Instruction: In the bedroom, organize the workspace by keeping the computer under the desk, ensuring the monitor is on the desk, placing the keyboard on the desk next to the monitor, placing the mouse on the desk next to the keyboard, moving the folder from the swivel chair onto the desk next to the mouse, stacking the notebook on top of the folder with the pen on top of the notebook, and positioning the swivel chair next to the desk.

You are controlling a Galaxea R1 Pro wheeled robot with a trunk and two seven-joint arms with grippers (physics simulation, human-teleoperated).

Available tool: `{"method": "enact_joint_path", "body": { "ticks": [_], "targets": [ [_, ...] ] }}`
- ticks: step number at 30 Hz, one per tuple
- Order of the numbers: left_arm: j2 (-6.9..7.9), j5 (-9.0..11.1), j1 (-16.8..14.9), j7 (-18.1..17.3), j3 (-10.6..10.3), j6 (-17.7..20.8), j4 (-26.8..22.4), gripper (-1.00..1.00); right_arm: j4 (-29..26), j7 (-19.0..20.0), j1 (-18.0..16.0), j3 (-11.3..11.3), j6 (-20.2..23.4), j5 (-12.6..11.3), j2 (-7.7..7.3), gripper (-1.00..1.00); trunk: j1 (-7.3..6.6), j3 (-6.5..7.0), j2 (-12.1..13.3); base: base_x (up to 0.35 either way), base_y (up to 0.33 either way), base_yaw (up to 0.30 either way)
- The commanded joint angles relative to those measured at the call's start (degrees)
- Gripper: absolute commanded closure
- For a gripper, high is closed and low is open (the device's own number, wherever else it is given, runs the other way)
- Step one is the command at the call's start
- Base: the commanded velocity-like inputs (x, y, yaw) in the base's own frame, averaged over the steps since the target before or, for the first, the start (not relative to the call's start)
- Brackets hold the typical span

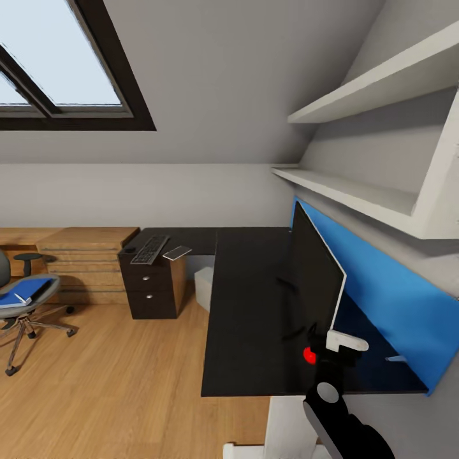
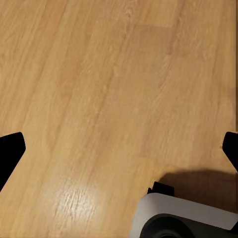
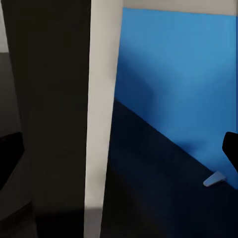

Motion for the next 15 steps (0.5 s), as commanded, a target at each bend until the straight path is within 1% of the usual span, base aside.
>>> {"method": "enact_joint_path", "body": {
  "ticks": [1, 4, 10, 13, 15],
  "targets": [
    [0.02, 0.3, 0.0, 0.3, -0.4, 0.0, -0.1, -1.00, -0.1, -0.4, -0.1, 0.2, 0.2, -0.3, -0.08, -1.00, 0.01, -0.06, 0.0, -0.002, -0.213, 0.000],
    [0.02, 0.3, 0.0, 0.3, -0.4, 0.0, -0.1, -1.00, -0.1, -0.4, -0.1, 0.2, 0.2, -0.3, -0.08, -1.00, 0.01, -0.06, 0.0, -0.001, -0.190, 0.000],
    [0.02, 0.3, 0.0, 0.3, -0.4, -0.1, -0.1, -1.00, -0.1, -0.4, -0.1, 0.2, 0.2, -0.3, -0.08, -1.00, 0.01, -0.06, 0.0, 0.000, -0.057, 0.000],
    [0.02, 0.3, 0.1, 0.3, -0.4, -0.1, -0.1, -1.00, -0.1, -0.4, -0.1, 0.2, 0.2, -0.3, -0.11, -1.00, 0.01, -0.06, 0.0, 0.000, -0.168, 0.000],
    [0.02, 0.3, 0.0, 0.3, -0.4, -0.2, -0.2, -1.00, -0.1, -0.4, -0.1, 0.2, 0.2, -0.3, -0.10, -1.00, 0.01, -0.06, 0.0, 0.000, -0.067, 0.000]
  ]
}}
